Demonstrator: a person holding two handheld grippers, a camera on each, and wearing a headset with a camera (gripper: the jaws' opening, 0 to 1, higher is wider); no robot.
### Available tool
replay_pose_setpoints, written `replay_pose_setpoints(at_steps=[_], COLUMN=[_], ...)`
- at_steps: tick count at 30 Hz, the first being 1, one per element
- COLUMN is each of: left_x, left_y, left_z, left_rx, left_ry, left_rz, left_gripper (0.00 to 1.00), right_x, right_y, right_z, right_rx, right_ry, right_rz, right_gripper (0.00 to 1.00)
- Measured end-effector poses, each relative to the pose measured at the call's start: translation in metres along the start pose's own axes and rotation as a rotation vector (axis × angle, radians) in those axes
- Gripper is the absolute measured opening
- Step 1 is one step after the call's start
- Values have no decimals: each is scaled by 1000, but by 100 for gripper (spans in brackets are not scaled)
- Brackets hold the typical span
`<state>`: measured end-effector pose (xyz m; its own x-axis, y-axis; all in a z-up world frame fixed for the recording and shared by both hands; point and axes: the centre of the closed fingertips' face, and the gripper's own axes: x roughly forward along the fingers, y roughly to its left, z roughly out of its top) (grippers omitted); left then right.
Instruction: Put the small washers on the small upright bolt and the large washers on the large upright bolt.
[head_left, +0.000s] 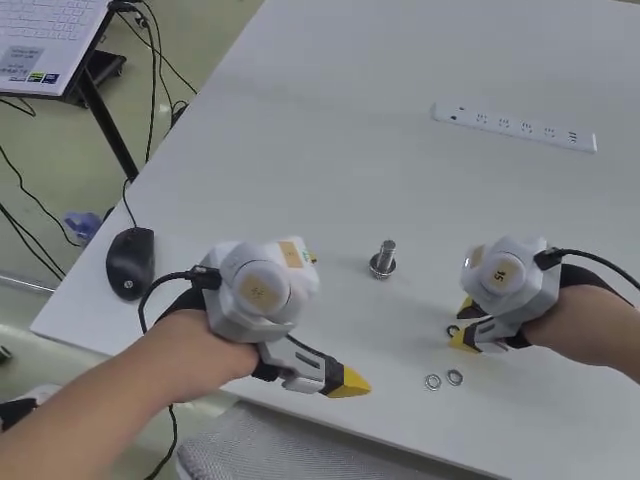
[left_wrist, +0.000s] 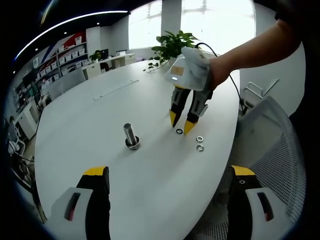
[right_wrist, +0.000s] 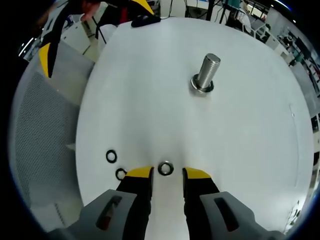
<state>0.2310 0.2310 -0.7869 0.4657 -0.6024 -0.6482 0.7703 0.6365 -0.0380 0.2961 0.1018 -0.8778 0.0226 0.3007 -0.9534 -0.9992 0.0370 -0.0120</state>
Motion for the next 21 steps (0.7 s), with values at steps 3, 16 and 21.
replay_pose_setpoints(at_steps=[3, 16, 21], left_x=[0, -1, -2], left_y=[0, -3, -4], left_z=[2, 2, 1], left_rx=[0, -1, 3], left_ry=[-5, -7, -5], left_rz=[1, 0, -3], left_gripper=[100, 97, 95], right_x=[0, 0, 0], right_y=[1, 5, 5], right_z=[0, 0, 0], right_rx=[-4, -11, -9], right_ry=[4, 11, 19], right_rz=[-2, -5, -11], right_gripper=[24, 17, 14])
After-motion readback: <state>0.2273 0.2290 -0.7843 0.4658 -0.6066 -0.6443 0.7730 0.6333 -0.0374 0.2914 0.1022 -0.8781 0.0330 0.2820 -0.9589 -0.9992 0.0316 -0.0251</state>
